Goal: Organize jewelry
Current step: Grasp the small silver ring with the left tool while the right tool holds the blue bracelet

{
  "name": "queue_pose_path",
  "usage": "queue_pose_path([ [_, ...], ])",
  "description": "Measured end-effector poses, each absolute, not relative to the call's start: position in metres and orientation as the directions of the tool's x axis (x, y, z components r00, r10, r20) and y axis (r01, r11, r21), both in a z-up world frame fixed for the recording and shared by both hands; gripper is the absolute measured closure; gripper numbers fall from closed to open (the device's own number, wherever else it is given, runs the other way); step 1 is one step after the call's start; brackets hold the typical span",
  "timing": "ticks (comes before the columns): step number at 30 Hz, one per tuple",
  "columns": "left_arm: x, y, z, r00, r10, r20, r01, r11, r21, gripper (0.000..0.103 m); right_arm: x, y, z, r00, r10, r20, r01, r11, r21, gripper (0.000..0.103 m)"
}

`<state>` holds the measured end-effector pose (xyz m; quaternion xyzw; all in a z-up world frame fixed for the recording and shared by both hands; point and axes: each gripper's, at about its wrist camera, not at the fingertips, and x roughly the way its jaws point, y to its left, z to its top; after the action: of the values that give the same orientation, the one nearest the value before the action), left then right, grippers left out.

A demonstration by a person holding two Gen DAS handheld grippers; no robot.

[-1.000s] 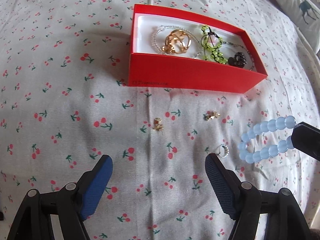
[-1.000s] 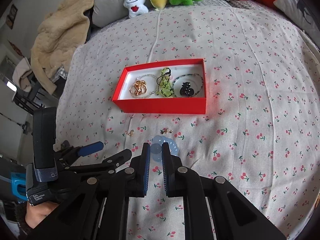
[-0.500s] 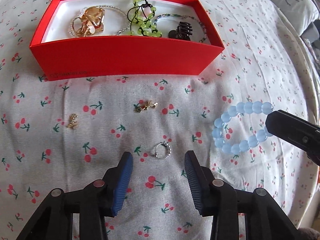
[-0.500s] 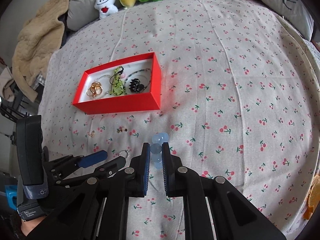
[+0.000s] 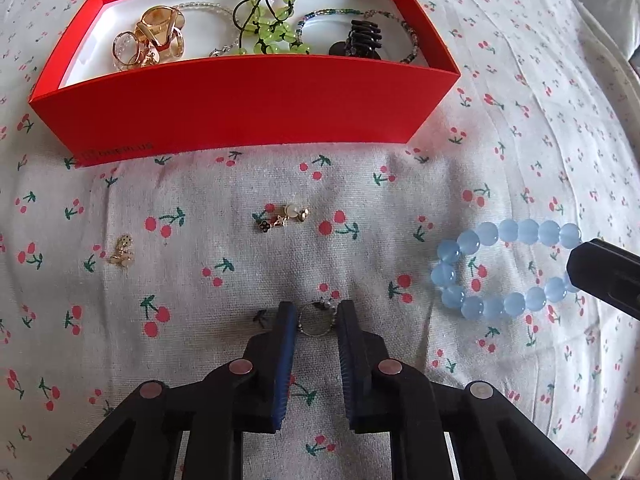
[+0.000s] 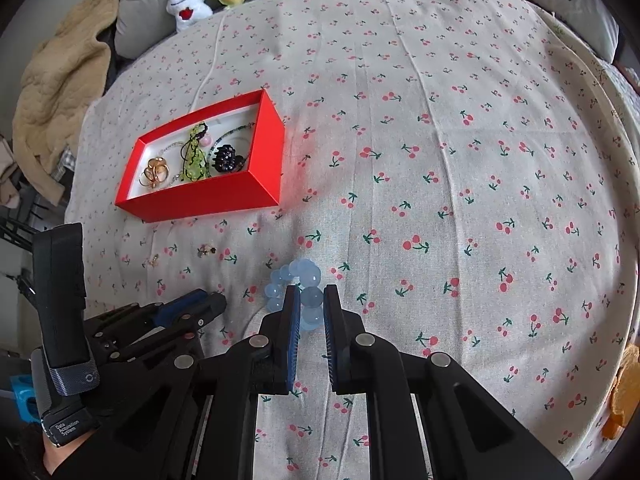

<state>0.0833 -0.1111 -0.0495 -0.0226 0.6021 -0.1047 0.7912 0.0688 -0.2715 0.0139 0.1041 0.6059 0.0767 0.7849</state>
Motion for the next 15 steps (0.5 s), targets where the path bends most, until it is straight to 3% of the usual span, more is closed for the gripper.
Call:
queue_pose_path([
  [2,0.084,-0.113,-0.049,0.253,-0.196,-0.947,0.142,0.976,-0.163,0.094,0.068,-0.272,0.013,0.251,0.244,-0.937,0.006,0.967,0.253,0.091],
  [3,0.084,-0.113,-0.049,0.250,-0.199,-0.947,0.143,0.975,-0.168,0.103,0.068,-0.271,0.013,0.251,0.243,-0.937,0.005,0.968,0.252,0.091],
  [15,0.082,-0.108,-0.034,0.266,-0.261,-0.928,0.161,0.961,-0.225,0.103,0.070,-0.265,0.017,0.262,0.261,-0.929,-0.001,0.963,0.270,0.091],
])
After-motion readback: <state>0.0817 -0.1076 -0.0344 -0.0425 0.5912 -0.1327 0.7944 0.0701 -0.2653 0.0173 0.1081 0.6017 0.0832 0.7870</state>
